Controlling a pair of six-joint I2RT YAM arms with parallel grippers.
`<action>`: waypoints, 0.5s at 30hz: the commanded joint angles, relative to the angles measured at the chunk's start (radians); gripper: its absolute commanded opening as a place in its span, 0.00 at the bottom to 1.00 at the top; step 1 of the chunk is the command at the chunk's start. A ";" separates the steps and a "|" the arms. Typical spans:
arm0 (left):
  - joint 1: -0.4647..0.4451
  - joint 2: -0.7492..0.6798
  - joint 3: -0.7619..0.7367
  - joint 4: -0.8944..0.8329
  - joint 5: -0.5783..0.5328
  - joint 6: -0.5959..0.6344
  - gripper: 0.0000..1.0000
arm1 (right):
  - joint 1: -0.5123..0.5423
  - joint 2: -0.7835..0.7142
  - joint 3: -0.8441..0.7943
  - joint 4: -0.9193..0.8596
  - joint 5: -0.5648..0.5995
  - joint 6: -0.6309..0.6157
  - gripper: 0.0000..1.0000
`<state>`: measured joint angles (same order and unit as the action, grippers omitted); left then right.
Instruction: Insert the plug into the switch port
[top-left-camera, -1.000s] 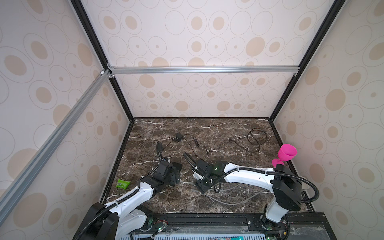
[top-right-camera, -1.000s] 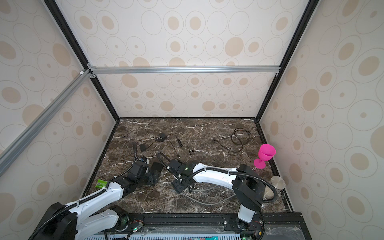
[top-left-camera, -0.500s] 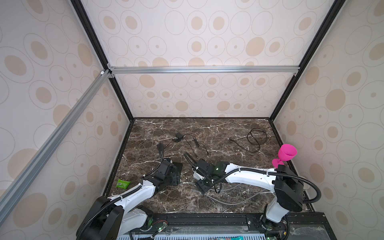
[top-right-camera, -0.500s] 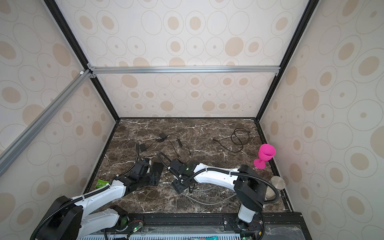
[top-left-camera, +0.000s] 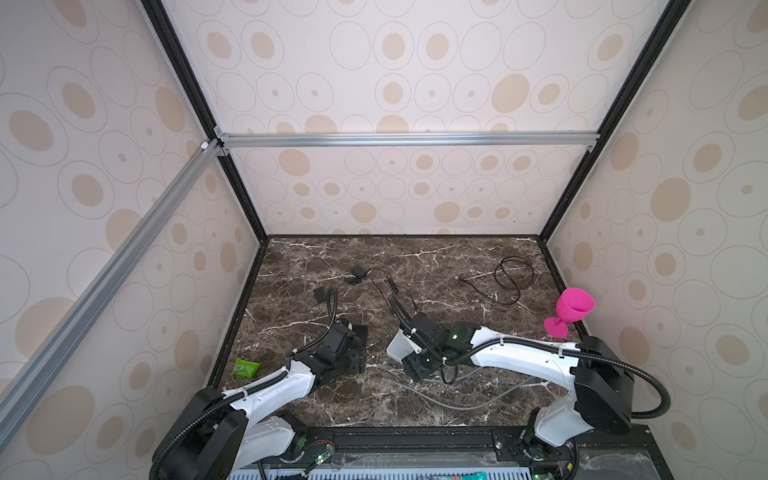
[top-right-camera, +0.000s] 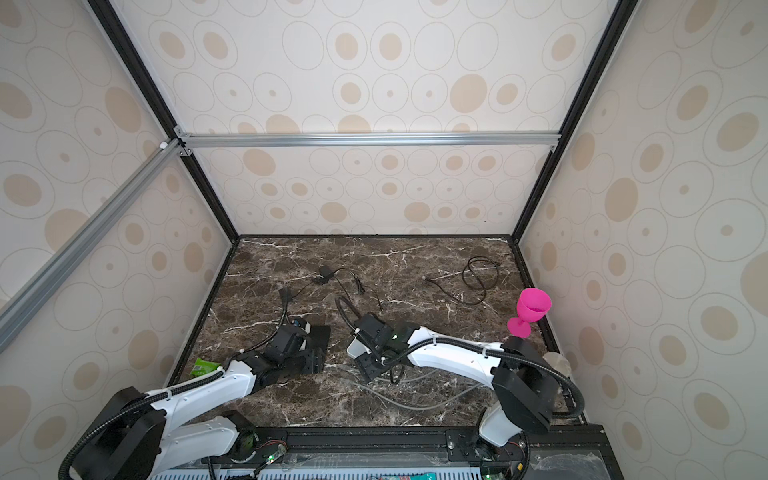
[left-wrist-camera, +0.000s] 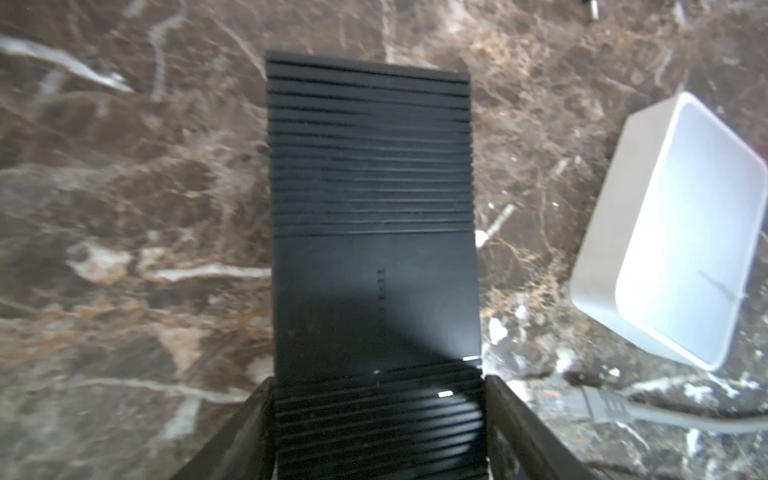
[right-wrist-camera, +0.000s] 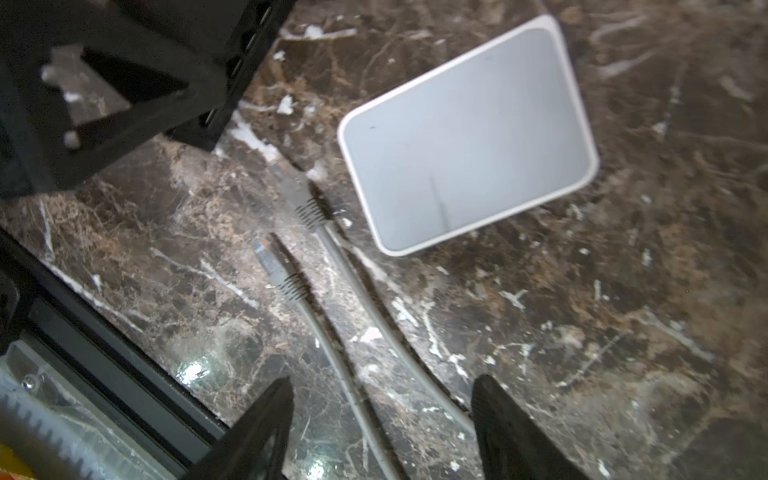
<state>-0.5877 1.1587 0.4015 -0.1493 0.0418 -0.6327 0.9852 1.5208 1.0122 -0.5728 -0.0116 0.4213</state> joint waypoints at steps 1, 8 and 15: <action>-0.048 -0.013 -0.035 -0.002 0.036 -0.087 0.73 | -0.038 -0.073 -0.058 0.036 -0.014 0.049 0.71; -0.192 0.006 -0.050 0.031 0.039 -0.167 0.73 | -0.044 -0.083 -0.074 0.026 -0.005 0.071 0.72; -0.352 0.121 0.030 0.036 -0.004 -0.197 0.72 | -0.043 -0.072 -0.071 0.012 0.002 0.081 0.72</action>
<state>-0.8810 1.2160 0.4076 -0.0437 0.0261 -0.7738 0.9413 1.4494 0.9401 -0.5400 -0.0227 0.4828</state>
